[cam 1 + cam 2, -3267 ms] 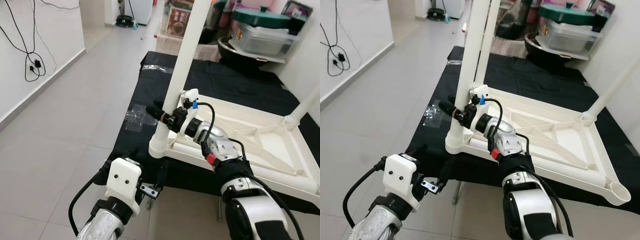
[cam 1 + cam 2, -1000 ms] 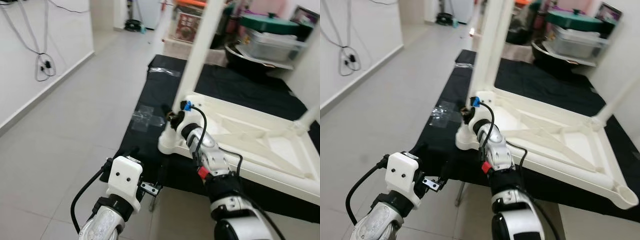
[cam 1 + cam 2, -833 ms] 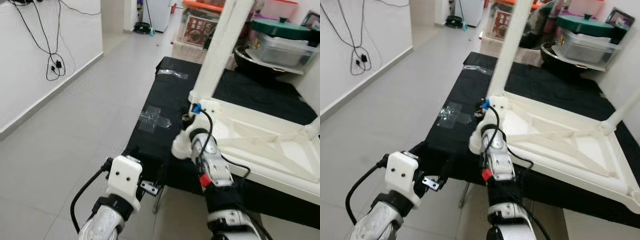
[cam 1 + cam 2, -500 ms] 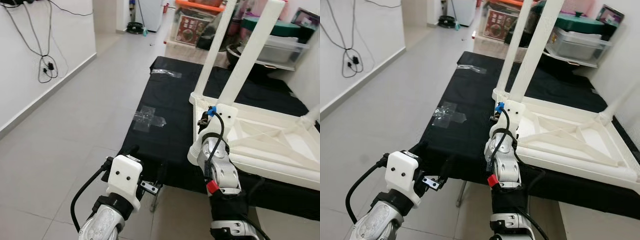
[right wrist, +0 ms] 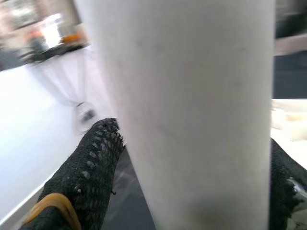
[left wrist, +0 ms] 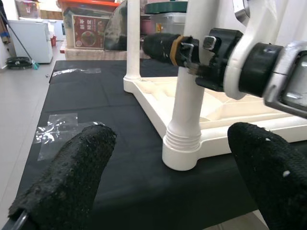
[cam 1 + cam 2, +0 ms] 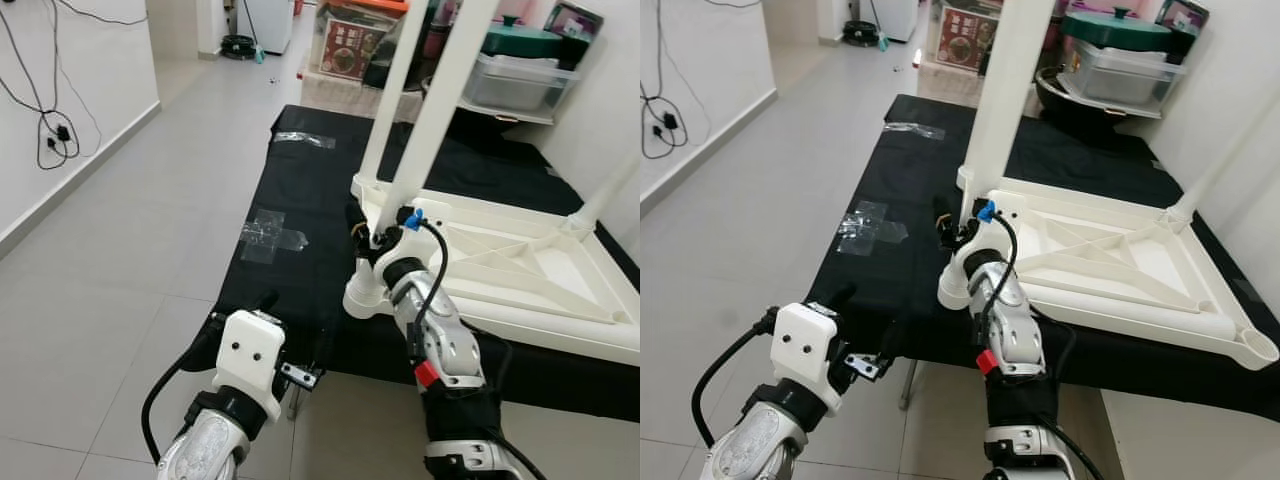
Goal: Building children table
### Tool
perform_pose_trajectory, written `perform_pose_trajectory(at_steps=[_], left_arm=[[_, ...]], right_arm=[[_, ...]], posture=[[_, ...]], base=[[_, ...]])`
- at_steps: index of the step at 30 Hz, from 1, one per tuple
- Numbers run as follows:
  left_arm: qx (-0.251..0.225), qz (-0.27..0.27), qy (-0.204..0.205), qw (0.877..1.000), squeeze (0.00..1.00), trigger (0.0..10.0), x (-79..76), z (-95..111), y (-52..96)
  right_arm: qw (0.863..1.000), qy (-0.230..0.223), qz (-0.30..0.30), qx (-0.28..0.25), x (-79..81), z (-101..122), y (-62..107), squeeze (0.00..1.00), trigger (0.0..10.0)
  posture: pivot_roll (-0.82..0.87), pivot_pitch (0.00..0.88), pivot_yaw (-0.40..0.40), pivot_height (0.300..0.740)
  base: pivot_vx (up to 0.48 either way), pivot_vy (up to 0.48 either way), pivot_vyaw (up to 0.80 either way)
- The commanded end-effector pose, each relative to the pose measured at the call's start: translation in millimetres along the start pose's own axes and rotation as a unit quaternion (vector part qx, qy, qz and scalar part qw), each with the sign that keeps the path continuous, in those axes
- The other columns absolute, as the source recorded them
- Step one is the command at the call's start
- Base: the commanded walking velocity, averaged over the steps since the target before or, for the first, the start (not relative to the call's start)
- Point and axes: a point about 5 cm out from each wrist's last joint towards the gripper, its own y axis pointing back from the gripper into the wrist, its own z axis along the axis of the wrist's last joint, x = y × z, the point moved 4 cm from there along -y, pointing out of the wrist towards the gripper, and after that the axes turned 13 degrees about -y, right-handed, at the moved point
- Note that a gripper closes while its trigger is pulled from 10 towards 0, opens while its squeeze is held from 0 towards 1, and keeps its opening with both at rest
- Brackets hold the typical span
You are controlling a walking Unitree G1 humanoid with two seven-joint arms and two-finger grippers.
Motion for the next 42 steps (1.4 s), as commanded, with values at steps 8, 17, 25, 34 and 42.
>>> perform_pose_trajectory(at_steps=[8, 17, 25, 34, 42], left_arm=[[-0.003, -0.010, 0.001, 1.000, 0.00, 10.0, -5.3, -1.3, -4.4], [-0.001, -0.003, -0.006, 1.000, 0.00, 10.0, -1.4, -1.9, -3.7], [0.000, -0.001, -0.008, 1.000, 0.00, 10.0, 1.6, -3.1, -5.6], [-0.002, -0.001, -0.009, 1.000, 0.00, 10.0, 2.8, -2.6, -6.9], [-0.002, 0.005, -0.010, 1.000, 0.00, 10.0, 5.1, -2.5, -7.1]], right_arm=[[0.927, -0.040, 0.296, 0.226, 38.4, -40.5, 9.9, 0.00, 10.0], [0.951, 0.023, 0.256, 0.173, 44.8, -30.4, -28.2, 0.00, 0.0], [0.992, 0.060, 0.068, 0.091, 9.9, -19.3, -37.7, 0.00, 0.0], [0.977, 0.053, -0.203, -0.046, -15.1, -2.0, -5.8, 0.00, 0.0], [0.946, -0.016, -0.323, -0.020, -7.5, -39.1, 13.5, 0.00, 9.6]], posture=[[0.12, 0.013, -0.161, 0.740], [0.14, 0.016, -0.170, 0.740], [0.12, 0.028, -0.154, 0.740], [0.11, 0.037, -0.150, 0.740], [0.11, 0.034, -0.157, 0.740]], base=[[0.000, 0.000, 0.00], [0.000, 0.000, 0.00], [0.000, 0.000, 0.00], [0.000, 0.000, 0.00], [0.000, 0.000, 0.00]])
